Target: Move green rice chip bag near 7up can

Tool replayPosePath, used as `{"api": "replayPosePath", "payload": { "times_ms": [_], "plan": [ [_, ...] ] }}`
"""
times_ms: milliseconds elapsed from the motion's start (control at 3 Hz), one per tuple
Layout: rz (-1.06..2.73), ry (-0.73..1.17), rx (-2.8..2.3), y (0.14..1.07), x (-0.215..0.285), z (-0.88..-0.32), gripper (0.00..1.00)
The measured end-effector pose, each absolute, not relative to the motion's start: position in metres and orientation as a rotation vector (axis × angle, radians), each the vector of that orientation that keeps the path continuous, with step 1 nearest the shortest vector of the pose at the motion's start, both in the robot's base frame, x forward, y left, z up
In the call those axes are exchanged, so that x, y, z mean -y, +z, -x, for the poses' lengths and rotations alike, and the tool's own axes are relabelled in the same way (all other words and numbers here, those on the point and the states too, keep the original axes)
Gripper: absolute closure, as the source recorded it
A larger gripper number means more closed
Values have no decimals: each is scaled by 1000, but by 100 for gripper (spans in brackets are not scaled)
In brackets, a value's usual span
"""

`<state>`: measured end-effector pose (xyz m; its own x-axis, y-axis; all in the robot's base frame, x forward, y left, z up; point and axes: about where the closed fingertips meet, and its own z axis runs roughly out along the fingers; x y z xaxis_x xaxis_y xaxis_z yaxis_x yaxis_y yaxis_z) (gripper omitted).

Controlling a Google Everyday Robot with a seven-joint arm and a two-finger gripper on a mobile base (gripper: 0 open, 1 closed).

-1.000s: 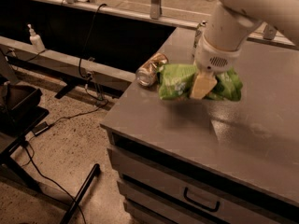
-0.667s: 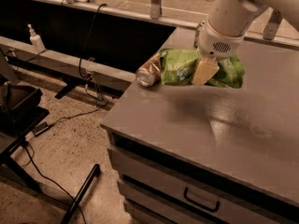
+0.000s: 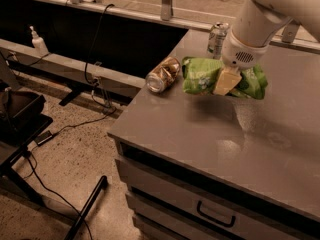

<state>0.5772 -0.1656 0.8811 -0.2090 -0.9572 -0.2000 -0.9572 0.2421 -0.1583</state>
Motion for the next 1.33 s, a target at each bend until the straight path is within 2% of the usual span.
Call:
{"api": "replayPosePath", "payload": {
  "times_ms": [333,1333],
  "plan": [
    [1671,-1,-2321,872,211,-592,100],
    [1569,-106,-2335,902,256,-604,100]
  ]
}}
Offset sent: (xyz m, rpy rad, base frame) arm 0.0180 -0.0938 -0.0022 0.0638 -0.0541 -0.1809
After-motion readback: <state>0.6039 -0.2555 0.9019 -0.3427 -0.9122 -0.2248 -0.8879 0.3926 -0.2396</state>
